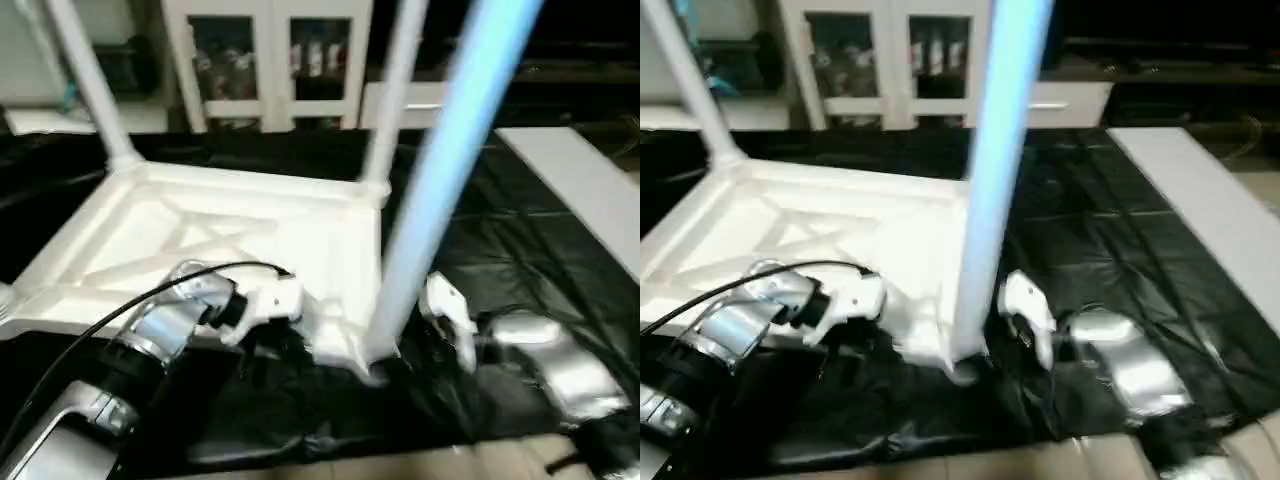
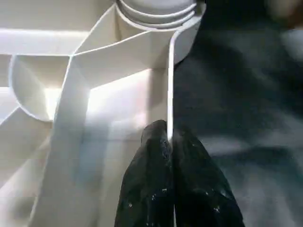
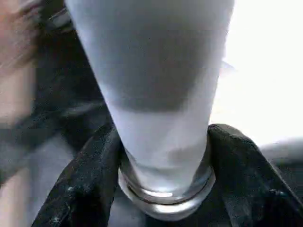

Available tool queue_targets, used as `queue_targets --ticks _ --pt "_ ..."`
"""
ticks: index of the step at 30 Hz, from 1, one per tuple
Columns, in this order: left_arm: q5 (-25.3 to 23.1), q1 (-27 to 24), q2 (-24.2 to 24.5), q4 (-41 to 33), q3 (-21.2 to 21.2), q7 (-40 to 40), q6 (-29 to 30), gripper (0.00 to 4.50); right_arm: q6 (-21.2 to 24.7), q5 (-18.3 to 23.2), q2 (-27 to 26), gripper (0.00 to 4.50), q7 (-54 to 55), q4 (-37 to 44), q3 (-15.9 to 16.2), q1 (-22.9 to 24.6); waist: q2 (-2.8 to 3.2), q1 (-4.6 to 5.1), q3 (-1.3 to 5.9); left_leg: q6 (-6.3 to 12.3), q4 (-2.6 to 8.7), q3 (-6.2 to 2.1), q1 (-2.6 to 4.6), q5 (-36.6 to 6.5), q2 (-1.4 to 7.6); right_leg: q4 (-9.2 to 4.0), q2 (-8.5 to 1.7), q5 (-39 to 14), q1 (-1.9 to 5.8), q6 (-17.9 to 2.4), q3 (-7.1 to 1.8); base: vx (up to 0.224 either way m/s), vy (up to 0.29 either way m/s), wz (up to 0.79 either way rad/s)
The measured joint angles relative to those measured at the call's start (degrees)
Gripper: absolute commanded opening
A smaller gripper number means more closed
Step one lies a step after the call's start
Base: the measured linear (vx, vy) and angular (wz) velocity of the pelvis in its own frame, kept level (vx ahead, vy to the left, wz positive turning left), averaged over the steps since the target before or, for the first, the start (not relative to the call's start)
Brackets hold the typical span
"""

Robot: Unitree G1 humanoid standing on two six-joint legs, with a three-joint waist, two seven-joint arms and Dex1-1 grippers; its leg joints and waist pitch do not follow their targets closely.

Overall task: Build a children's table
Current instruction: Rotate leg to tighten

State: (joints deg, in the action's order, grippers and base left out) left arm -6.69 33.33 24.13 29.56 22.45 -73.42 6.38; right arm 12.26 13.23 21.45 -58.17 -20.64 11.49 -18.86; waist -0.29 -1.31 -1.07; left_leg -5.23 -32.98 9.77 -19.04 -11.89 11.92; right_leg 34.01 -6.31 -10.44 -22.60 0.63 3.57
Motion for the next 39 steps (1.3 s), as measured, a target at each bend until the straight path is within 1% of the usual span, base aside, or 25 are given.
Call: queue_targets --ticks 2,3,4,6,8,10,11,12,13,15,18,19,20,21,24,25,27,29,30,31,32,33,34,37,39 --pt "-1.14 0.98 -1.34 1.81 -0.93 4.42 1.1 0.0 0.5 -0.13 -4.22 2.49 8.24 -2.89 -2.3 -1.48 0.03 1.02 -0.11 -0.17 -0.01 -0.3 -0.11 0.1 -0.06 -0.25 -0.04 -0.03 -0.19 0.05 0.18 -0.081 0.009 -0.16" --pt "-1.32 1.06 -2.4 2.1 -1.29 5.99 1.61 0.0 0.92 -0.08 -5.4 2.48 11.58 -3.44 -3.27 -1.62 0.1 1.35 -0.13 -0.19 0.01 -0.46 -0.17 0.11 -0.06 -0.64 -0.03 -0.03 -0.19 0.05 0.34 -0.077 0.017 -0.16" --pt "-1.3 1.05 -3.32 2.34 -1.43 7.37 1.92 0.0 0.98 0.13 -6.25 2.48 13.58 -3.96 -4.0 -1.67 0.14 1.46 -0.13 -0.19 0.05 -0.58 -0.2 0.11 -0.08 -0.98 0.0 -0.03 -0.12 0.05 0.43 0.0 0.0 0.0" --pt "-1.65 1.47 -5.78 4.18 -2.31 12.31 2.21 0.0 0.86 -0.44 -9.12 2.43 20.39 -6.19 -5.77 -3.13 0.13 1.91 -0.14 -0.18 -0.05 -0.64 -0.28 0.11 -0.15 -1.13 -0.01 -0.03 -0.13 0.04 0.36 0.0 0.0 0.0" --pt "-2.12 2.26 -7.33 5.81 -2.43 16.1 2.22 0.0 0.44 -1.34 -11.1 2.42 25.76 -7.78 -6.73 -4.29 0.16 2.19 -0.16 -0.17 -0.14 -0.63 -0.38 0.11 -0.19 -1.27 -0.01 -0.03 -0.16 0.04 0.3 0.0 0.0 0.0" --pt "-2.52 2.97 -8.93 7.62 -2.72 19.85 1.92 0.0 -1.27 -2.12 -13.49 2.41 30.9 -9.79 -7.53 -5.36 0.28 2.46 -0.23 -0.16 -0.15 -0.63 -0.47 0.11 -0.2 -1.51 -0.01 -0.03 -0.18 0.04 0.31 0.0 0.0 0.0" --pt "-3.11 3.59 -10.15 8.77 -2.99 22.37 1.88 0.0 -2.17 -2.7 -15.35 2.41 34.69 -11.09 -8.39 -6.09 0.31 2.53 -0.28 -0.16 -0.15 -0.63 -0.51 0.11 -0.21 -1.62 -0.01 -0.02 -0.19 0.04 0.32 0.0 0.0 0.0" --pt "-4.25 4.95 -12.84 11.38 -3.54 26.91 1.98 0.0 -4.17 -3.95 -18.56 2.4 42.2 -13.74 -10.24 -7.57 0.39 2.54 -0.32 -0.15 -0.14 -0.63 -0.47 0.11 -0.22 -1.78 -0.01 -0.02 -0.27 0.04 0.35 0.0 0.0 0.0" --pt "-4.8 5.8 -14.33 12.7 -3.63 29.69 1.96 0.0 -5.4 -4.92 -20.79 2.4 46.98 -15.15 -11.07 -8.55 0.46 2.49 -0.37 -0.15 -0.13 -0.62 -0.63 0.11 -0.24 -1.91 -0.02 -0.02 -0.39 0.03 0.33 0.0 0.0 0.0" --pt "-5.83 6.8 -16.91 14.93 -3.45 34.18 0.88 0.0 -8.94 -6.59 -22.4 2.39 53.42 -17.82 -11.74 -9.62 0.52 2.36 -0.34 -0.13 -0.13 -0.5 -0.93 0.12 -0.32 -1.98 -0.08 0.07 -0.47 -0.11 0.14 0.0 0.0 0.0" --pt "-6.48 7.23 -17.75 16.27 -3.36 36.24 -0.65 0.0 -11.2 -8.52 -22.87 2.35 55.12 -18.38 -11.65 -9.97 0.5 2.31 -0.34 -0.11 -0.13 -0.16 -1.05 0.13 -0.31 -1.94 -0.1 0.3 -0.43 -0.47 -0.02 0.0 0.0 0.0" --pt "-6.52 7.27 -17.78 16.37 -3.31 36.24 -0.85 0.0 -11.4 -8.8 -22.9 2.35 55.19 -18.41 -11.65 -9.97 0.5 2.24 -0.34 -0.1 -0.13 -0.14 -1.05 0.13 -0.3 -1.94 -0.1 0.31 -0.41 -0.47 0.0 0.0 0.0 0.0" --pt "-6.54 7.28 -17.79 16.41 -3.07 36.24 -1.21 0.0 -11.61 -8.95 -22.87 2.15 55.18 -18.41 -11.65 -9.97 0.5 2.12 -0.34 -0.1 -0.11 -0.11 -1.04 0.13 -0.28 -1.91 -0.1 0.32 -0.41 -0.47 0.0 0.0 0.0 0.0" --pt "-6.57 7.29 -17.78 16.43 -2.94 36.24 -1.48 0.0 -11.8 -9.08 -22.85 2.1 55.17 -18.41 -11.66 -9.97 0.51 1.97 -0.33 -0.1 -0.08 -0.07 -1.02 0.13 -0.28 -1.88 -0.1 0.44 -0.41 -0.53 0.0 0.0 0.0 0.0" --pt "-7.04 7.4 -17.76 16.92 -2.9 36.22 -3.13 0.0 -13.04 -9.14 -22.19 2.1 53.78 -18.42 -11.68 -9.64 0.55 1.49 -0.31 -0.11 -0.03 0.0 -1.01 0.13 -0.26 -1.87 -0.1 1.23 -0.43 -0.48 -0.01 0.0 0.0 0.0" --pt "-7.13 7.4 -17.76 17.09 -2.84 36.14 -3.71 0.0 -13.38 -9.16 -21.93 2.41 53.34 -18.29 -11.68 -9.42 0.57 1.33 -0.3 -0.11 0.07 0.01 -0.98 0.13 -0.24 -1.86 -0.09 1.27 -0.43 -0.45 0.0 0.0 0.0 0.0" --pt "-7.23 7.61 -17.78 17.91 -2.4 35.95 -5.71 0.0 -14.64 -9.25 -21.31 2.74 52.7 -17.08 -11.6 -8.0 0.65 0.81 -0.27 -0.11 0.21 0.08 -0.98 0.13 -0.17 -1.82 -0.07 1.46 -0.45 -0.21 0.04 0.0 0.0 0.0" --pt "-7.39 7.75 -17.77 18.58 -2.33 35.92 -7.13 0.0 -15.05 -9.28 -21.15 2.75 51.81 -15.0 -11.25 -6.75 0.72 0.62 -0.28 -0.11 0.49 0.17 -0.95 0.13 -0.16 -1.75 -0.06 1.47 -0.46 -0.2 0.02 0.0 0.0 0.0" --pt "-7.53 7.93 -17.79 19.07 -2.28 35.89 -8.08 0.0 -14.94 -9.3 -20.97 2.99 51.68 -13.28 -11.15 -5.81 0.74 0.37 -0.29 -0.11 0.68 0.18 -0.96 0.13 -0.15 -1.72 -0.06 1.48 -0.49 -0.19 0.04 0.0 0.0 0.0" --pt "-7.64 8.0 -17.78 19.45 -2.24 35.83 -8.98 0.0 -14.9 -9.34 -20.74 2.99 51.48 -11.82 -11.07 -4.95 0.76 0.14 -0.3 -0.11 0.79 0.18 -0.96 0.14 -0.11 -1.72 -0.03 1.49 -0.51 -0.16 0.06 0.0 0.0 0.0" --pt "-7.7 8.13 -17.81 19.83 -2.2 35.66 -9.64 0.0 -14.67 -9.43 -20.54 3.13 51.35 -10.71 -10.98 -4.36 0.8 -0.1 -0.29 -0.12 0.88 0.19 -0.96 0.14 -0.09 -1.71 -0.02 1.54 -0.53 -0.07 0.06 0.0 0.0 0.0" --pt "-7.78 8.4 -17.94 20.52 -1.87 35.48 -11.01 0.0 -13.9 -9.59 -19.95 3.13 51.22 -7.51 -10.67 -2.55 0.88 -0.6 -0.3 -0.12 0.96 0.18 -0.97 0.14 -0.09 -1.71 -0.01 1.59 -0.53 0.03 0.09 0.0 0.0 0.0" --pt "-7.82 8.45 -17.8 21.07 -1.67 35.32 -12.31 0.0 -13.34 -9.71 -19.54 3.13 50.73 -5.1 -10.17 -1.12 0.94 -0.72 -0.29 -0.12 1.07 0.18 -0.97 0.14 -0.06 -1.69 0.0 1.65 -0.53 0.16 0.08 0.0 0.0 0.0" --pt "-8.57 8.9 -17.78 22.52 -1.07 34.95 -15.84 0.0 -11.52 -9.84 -17.83 3.13 49.5 1.67 -9.62 3.57 1.19 -1.61 -0.26 -0.12 1.2 0.19 -0.98 0.15 -0.01 -1.66 0.0 1.63 -0.56 0.59 0.08 0.0 0.0 0.0" --pt "-9.26 9.49 -17.73 24.21 -0.24 35.19 -18.9 0.0 -10.57 -9.22 -15.7 3.13 46.5 8.15 -8.85 8.88 1.29 -2.15 -0.24 -0.13 1.19 0.18 -1.05 0.15 -0.01 -1.66 0.0 1.49 -0.51 0.81 0.05 0.0 0.0 0.0"
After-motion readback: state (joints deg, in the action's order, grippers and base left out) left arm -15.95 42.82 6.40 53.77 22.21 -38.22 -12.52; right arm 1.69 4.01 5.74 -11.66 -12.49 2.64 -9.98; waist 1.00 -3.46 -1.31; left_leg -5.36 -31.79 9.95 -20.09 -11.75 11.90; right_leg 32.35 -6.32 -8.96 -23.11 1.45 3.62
